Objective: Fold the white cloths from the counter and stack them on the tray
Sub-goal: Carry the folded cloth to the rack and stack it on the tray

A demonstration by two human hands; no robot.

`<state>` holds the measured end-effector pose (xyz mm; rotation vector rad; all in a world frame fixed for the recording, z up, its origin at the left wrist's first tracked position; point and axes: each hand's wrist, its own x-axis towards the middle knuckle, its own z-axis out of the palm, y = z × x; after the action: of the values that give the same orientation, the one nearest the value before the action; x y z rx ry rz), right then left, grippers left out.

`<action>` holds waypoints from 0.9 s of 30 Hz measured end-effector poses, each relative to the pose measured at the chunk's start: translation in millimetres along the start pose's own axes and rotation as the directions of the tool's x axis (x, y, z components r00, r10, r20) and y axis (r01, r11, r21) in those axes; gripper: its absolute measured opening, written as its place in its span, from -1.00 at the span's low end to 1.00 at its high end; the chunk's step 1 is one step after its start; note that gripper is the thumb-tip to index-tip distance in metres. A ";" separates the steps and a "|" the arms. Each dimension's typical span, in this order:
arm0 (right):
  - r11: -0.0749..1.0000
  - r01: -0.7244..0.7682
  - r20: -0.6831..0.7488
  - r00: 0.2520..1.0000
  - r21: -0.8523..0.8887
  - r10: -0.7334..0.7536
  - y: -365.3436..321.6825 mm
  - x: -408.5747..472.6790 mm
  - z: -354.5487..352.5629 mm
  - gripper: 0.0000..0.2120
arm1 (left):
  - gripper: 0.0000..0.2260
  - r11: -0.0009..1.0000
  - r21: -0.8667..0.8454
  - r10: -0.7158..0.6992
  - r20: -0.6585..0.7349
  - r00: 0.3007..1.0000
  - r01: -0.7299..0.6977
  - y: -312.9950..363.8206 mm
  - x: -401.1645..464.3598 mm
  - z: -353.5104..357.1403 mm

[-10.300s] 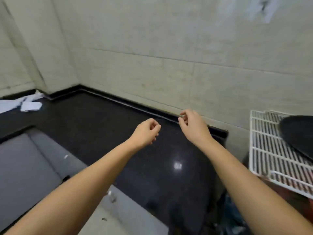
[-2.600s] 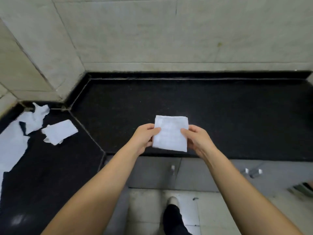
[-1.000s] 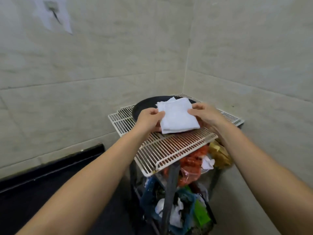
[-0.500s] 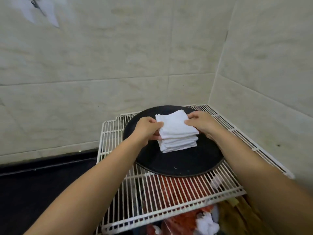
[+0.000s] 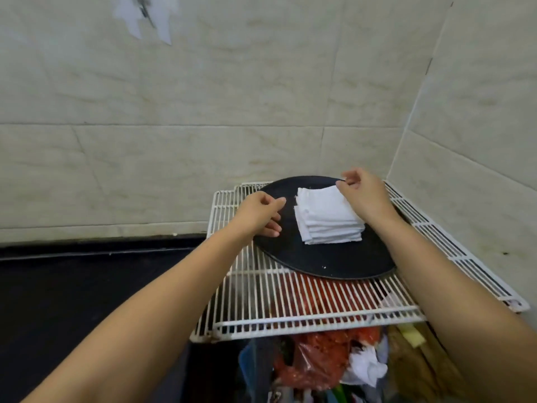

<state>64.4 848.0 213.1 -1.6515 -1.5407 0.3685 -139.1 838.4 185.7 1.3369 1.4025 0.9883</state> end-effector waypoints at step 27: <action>0.591 0.745 0.716 0.226 0.310 -0.660 -412.2 -563.3 511.5 -0.60 | -0.80 0.660 0.198 -0.190 -0.889 0.417 0.724 -350.8 -534.7 -563.1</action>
<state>-691.4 473.5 19.7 -0.5787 -2.8468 0.5374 -784.3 302.8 34.2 0.6547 2.8330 0.7962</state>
